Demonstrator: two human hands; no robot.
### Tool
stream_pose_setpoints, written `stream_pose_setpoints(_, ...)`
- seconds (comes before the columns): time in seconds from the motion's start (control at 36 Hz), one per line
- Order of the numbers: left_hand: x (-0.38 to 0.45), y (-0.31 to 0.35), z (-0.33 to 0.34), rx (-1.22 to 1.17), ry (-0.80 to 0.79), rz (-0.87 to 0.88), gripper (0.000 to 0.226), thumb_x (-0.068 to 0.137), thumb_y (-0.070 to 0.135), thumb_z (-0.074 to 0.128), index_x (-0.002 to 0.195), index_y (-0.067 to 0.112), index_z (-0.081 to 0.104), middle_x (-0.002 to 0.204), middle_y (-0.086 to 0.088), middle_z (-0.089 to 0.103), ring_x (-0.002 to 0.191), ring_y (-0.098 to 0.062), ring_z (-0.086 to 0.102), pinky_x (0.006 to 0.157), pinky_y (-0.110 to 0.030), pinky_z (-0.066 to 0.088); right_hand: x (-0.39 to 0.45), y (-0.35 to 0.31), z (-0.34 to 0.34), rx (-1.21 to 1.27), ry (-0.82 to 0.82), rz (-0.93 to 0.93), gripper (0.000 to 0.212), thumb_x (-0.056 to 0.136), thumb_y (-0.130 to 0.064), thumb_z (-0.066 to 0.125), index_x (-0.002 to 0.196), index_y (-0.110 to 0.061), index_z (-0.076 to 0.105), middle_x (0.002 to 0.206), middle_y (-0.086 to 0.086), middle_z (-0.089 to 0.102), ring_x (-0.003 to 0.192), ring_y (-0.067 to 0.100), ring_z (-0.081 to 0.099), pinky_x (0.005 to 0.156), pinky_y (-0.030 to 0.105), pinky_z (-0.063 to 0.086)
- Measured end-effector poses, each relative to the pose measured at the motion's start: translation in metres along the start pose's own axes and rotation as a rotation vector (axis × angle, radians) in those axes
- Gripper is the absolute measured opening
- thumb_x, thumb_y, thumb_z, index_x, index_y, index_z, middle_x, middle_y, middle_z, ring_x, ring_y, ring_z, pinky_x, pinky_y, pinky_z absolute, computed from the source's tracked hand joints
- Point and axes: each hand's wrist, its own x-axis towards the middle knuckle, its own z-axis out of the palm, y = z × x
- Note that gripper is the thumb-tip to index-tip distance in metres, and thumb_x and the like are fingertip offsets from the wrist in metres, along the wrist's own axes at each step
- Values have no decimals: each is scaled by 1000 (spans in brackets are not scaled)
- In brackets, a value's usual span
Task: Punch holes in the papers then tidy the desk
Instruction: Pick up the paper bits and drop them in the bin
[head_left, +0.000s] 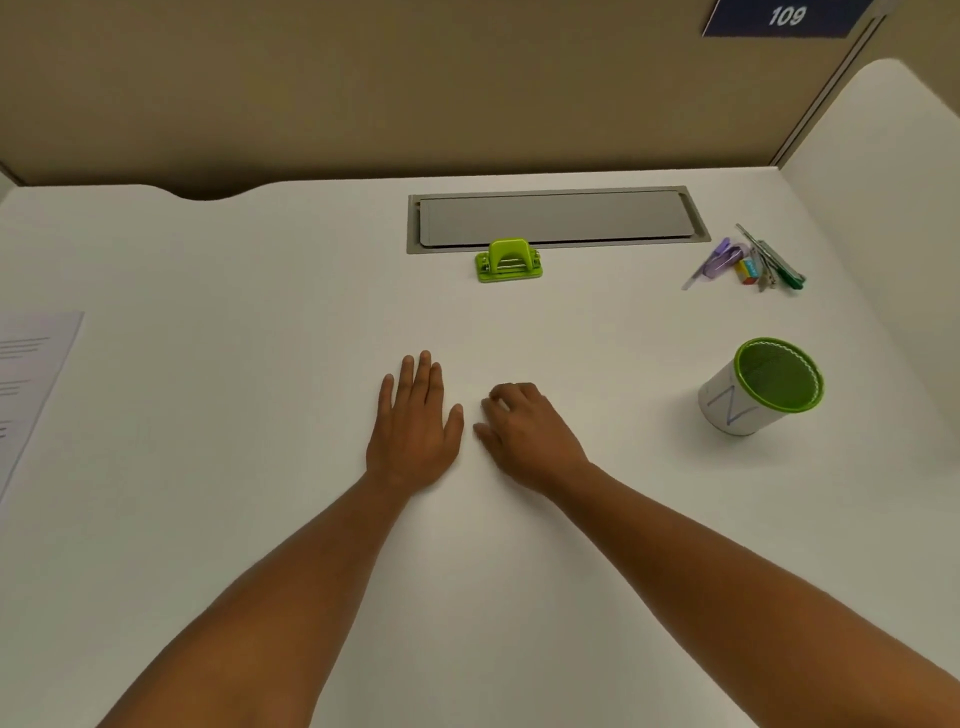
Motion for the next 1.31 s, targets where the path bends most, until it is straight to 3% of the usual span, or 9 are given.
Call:
stream_pose_setpoints(0.14, 0, 2, -1, -9, 4, -14, 67, 99, 45, 22, 155, 9, 15, 164, -7, 6, 152, -22, 1, 123, -45, 5, -16, 16, -9, 5, 9, -47, 22, 97, -18, 55, 98, -3, 72, 105, 10, 66, 94, 31, 59, 75, 40, 51)
stream_pose_setpoints(0.36, -1, 3, -3, -8, 8, -15, 67, 99, 43, 25, 155, 9, 17, 164, -7, 7, 152, -22, 2, 123, -44, 5, -17, 37, -18, 74, 58, 352, 15, 93, -9, 49, 90, -5, 64, 88, 11, 57, 81, 29, 52, 63, 38, 49)
stream_pose_setpoints(0.53, -2, 3, -3, -2, 23, -14, 66, 99, 43, 25, 154, 8, 19, 164, -8, 10, 152, -23, 5, 122, -45, 7, -13, 14, -10, 81, -6, 207, 16, 91, -4, 49, 96, -8, 64, 90, 8, 60, 82, 28, 52, 66, 38, 46)
stream_pose_setpoints(0.64, -2, 4, -5, 3, 13, -14, 66, 99, 43, 24, 154, 7, 18, 164, -9, 9, 152, -24, 4, 122, -46, 7, -2, 13, -11, 101, 73, 264, 26, 89, -1, 54, 109, -8, 69, 101, 10, 65, 90, 32, 54, 71, 38, 48)
stream_pose_setpoints(0.75, -1, 4, -5, 11, -2, -11, 66, 99, 43, 22, 155, 7, 17, 164, -9, 8, 152, -24, 3, 122, -46, 6, -3, 11, -7, -41, 2, 193, 29, 85, 1, 51, 107, -8, 68, 105, 9, 62, 90, 31, 51, 71, 35, 41)
stream_pose_setpoints(0.83, -1, 4, -4, 21, 3, -17, 67, 98, 44, 18, 154, 7, 18, 164, -9, 8, 152, -24, 3, 122, -46, 5, -14, 11, -6, -69, -14, 143, 27, 85, 1, 54, 106, -9, 69, 104, 8, 63, 89, 30, 52, 72, 38, 44)
stream_pose_setpoints(0.92, 0, 3, -2, 21, -1, -18, 70, 96, 45, 14, 154, 7, 19, 164, -10, 9, 152, -25, 3, 122, -47, 7, -20, 14, -8, 6, -1, 182, 19, 91, -14, 59, 107, -12, 68, 103, 6, 62, 91, 30, 52, 74, 38, 46)
stream_pose_setpoints(1.03, 0, 2, -2, 23, 1, -10, 72, 95, 47, 9, 154, 6, 21, 164, -11, 10, 152, -26, 6, 121, -48, 9, -18, 14, -8, 109, -65, 237, 35, 89, -36, 65, 115, -13, 64, 107, 6, 58, 98, 27, 49, 82, 38, 45)
stream_pose_setpoints(1.31, 2, 1, -1, 15, -19, -8, 72, 95, 47, 10, 154, 7, 17, 164, -11, 8, 152, -26, 3, 122, -48, 7, -11, 6, 2, 89, 29, 148, 12, 95, -11, 54, 93, -8, 66, 88, 7, 62, 82, 26, 52, 69, 38, 47)
